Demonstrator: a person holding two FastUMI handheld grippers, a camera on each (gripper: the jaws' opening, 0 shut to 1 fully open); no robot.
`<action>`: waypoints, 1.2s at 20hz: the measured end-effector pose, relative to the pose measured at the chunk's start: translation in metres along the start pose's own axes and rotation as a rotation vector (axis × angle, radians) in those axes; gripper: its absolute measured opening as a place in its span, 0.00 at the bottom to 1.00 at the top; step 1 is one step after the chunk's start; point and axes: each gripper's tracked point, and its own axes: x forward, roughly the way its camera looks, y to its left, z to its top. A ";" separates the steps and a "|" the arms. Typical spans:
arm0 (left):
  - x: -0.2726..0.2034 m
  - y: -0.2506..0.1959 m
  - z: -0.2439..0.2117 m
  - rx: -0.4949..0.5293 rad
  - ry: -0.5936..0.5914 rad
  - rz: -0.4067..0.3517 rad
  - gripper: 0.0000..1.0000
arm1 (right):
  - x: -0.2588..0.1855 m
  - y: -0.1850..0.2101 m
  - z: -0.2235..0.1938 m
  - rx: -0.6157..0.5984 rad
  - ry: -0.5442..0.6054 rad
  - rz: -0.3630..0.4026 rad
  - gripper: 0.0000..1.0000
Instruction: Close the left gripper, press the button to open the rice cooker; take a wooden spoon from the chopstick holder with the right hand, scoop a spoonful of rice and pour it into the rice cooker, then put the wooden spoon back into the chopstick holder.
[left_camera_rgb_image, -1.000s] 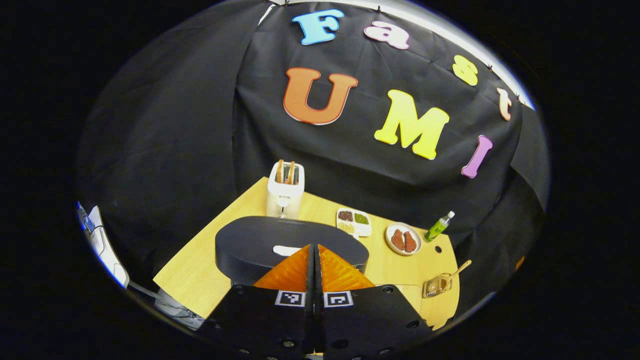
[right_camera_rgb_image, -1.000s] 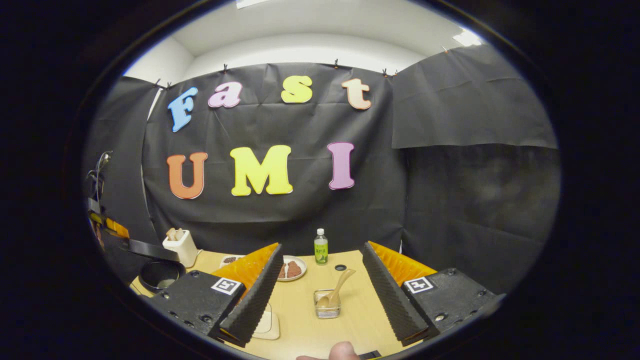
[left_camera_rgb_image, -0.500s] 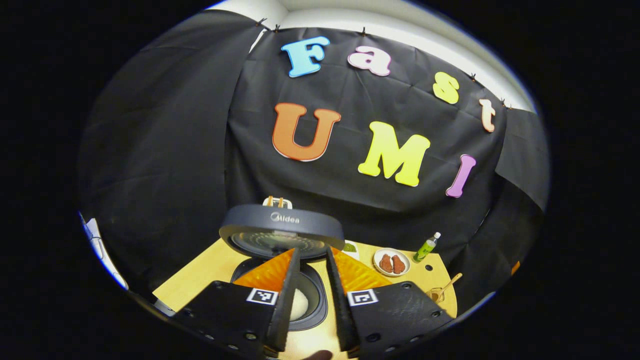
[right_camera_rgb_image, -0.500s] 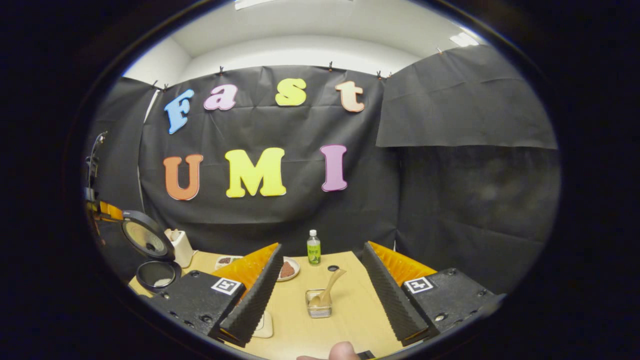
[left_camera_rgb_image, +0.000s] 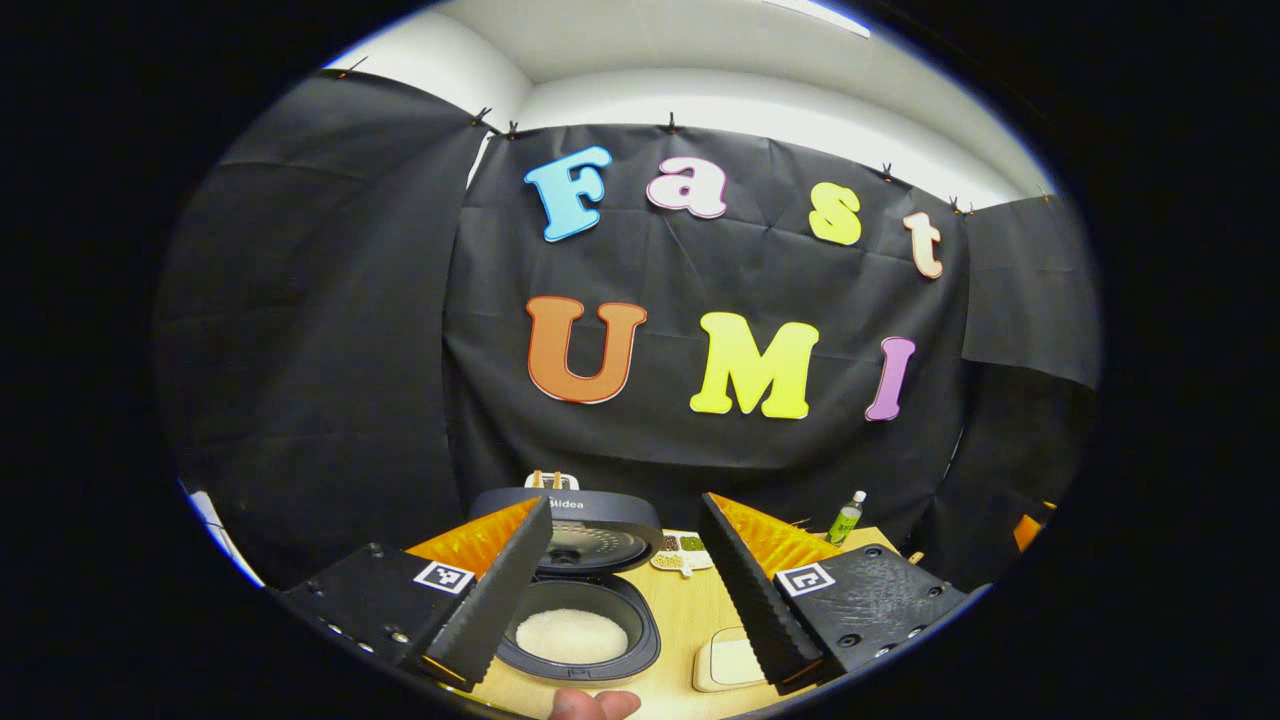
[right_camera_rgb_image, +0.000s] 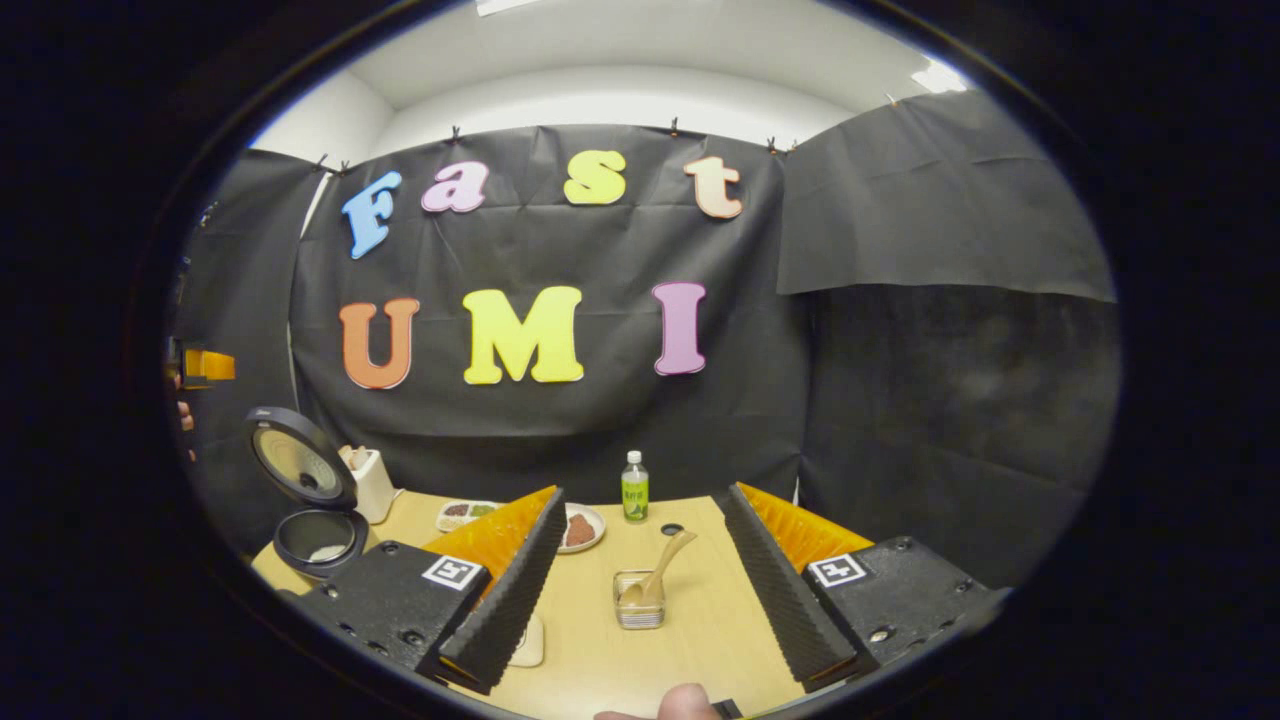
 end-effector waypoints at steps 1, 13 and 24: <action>-0.005 -0.001 0.001 0.004 -0.006 -0.001 0.94 | 0.001 0.000 -0.003 -0.001 0.009 0.007 1.00; -0.034 -0.024 0.009 -0.006 -0.027 -0.007 0.94 | 0.070 -0.001 -0.048 0.008 0.147 0.111 1.00; 0.009 -0.037 0.015 -0.029 0.001 0.102 0.95 | 0.204 -0.028 -0.158 0.106 0.384 0.149 1.00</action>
